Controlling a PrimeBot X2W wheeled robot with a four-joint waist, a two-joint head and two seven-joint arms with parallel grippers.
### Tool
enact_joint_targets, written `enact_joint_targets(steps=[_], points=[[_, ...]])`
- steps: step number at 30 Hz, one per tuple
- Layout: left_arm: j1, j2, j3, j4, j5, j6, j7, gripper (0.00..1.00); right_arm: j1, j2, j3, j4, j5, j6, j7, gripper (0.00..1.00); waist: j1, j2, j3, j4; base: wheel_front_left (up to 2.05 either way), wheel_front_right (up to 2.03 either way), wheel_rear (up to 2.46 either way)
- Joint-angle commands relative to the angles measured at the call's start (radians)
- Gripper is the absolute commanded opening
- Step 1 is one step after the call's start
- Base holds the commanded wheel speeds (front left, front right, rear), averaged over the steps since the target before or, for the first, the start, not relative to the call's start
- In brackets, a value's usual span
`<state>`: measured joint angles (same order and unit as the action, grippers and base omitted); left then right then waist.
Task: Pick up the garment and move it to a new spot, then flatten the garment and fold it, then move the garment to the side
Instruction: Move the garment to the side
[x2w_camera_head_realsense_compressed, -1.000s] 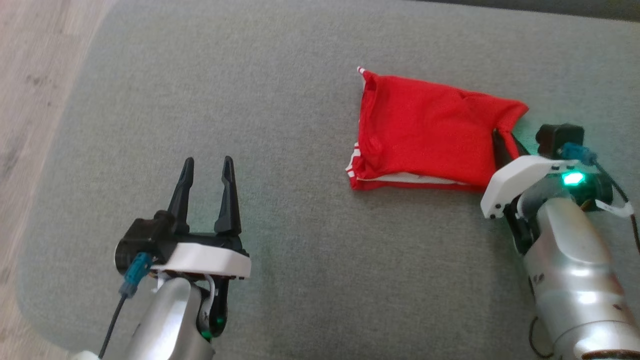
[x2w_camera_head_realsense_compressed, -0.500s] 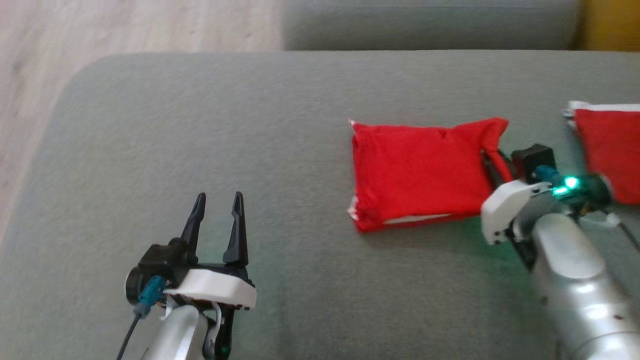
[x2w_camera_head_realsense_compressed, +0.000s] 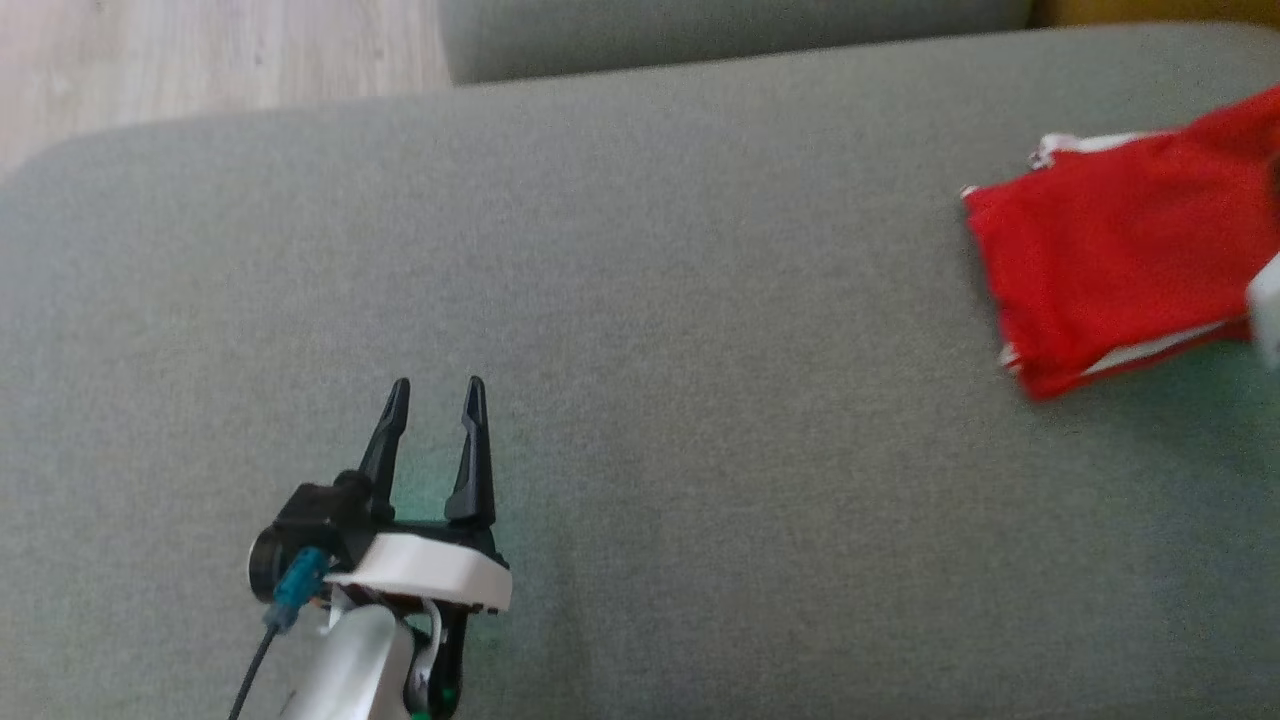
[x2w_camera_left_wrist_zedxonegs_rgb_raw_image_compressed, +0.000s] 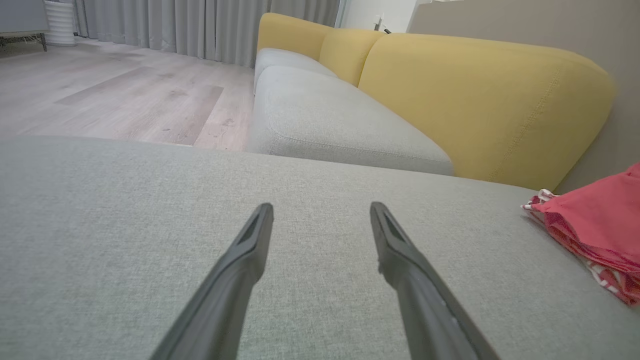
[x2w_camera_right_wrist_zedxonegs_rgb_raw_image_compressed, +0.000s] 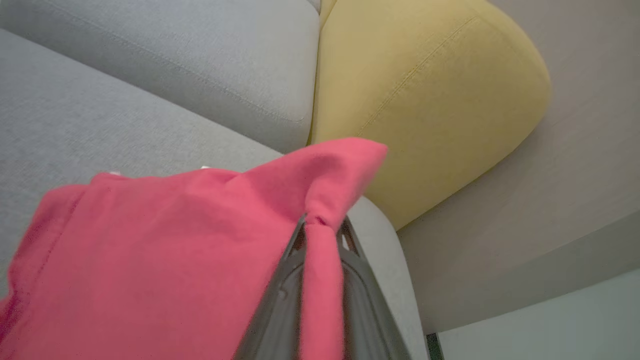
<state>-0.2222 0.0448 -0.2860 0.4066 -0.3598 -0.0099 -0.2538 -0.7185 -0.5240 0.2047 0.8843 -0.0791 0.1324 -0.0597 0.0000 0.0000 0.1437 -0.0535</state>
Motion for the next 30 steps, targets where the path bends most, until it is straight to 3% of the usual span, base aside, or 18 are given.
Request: enact_joint_targets(steps=[1, 10, 21, 23, 24, 30], points=[[-0.056, 0.005, 0.039, -0.034, 0.004, -0.005, -0.008, 1.00, -0.050, -0.060, -0.021, -0.024, -0.014, -0.002, 0.012, 0.00, 0.0000, 0.0000, 0.054, 0.012, 0.00, 0.00, 0.00], [-0.104, 0.005, 0.064, -0.035, 0.009, -0.018, -0.008, 1.00, -0.099, -0.116, -0.200, 0.005, -0.117, -0.002, 0.073, 0.00, 0.0000, 0.0000, 0.150, 0.053, 0.00, 0.00, 0.00], [-0.128, 0.005, 0.085, -0.032, 0.016, -0.029, -0.008, 1.00, -0.087, -0.079, -0.347, -0.010, -0.177, -0.002, 0.075, 0.00, 0.0000, 0.0000, 0.193, 0.058, 0.00, 0.00, 0.00], [-0.130, 0.005, 0.085, -0.029, 0.018, -0.029, -0.008, 1.00, -0.084, -0.059, -0.362, -0.019, -0.185, -0.002, 0.070, 0.61, 0.0000, 0.0000, 0.190, 0.054, 0.00, 0.00, 0.00], [-0.130, 0.005, 0.085, -0.027, 0.018, -0.029, -0.008, 1.00, -0.082, -0.050, -0.370, -0.022, -0.189, -0.002, 0.069, 1.00, 0.0000, 0.0000, 0.186, 0.052, 0.00, 0.00, 0.00], [-0.124, 0.005, 0.089, -0.016, 0.018, -0.030, -0.008, 1.00, -0.066, -0.004, -0.396, -0.043, -0.209, -0.002, 0.055, 1.00, 0.0000, 0.0000, 0.132, 0.043, 0.00, 0.00, 0.00]])
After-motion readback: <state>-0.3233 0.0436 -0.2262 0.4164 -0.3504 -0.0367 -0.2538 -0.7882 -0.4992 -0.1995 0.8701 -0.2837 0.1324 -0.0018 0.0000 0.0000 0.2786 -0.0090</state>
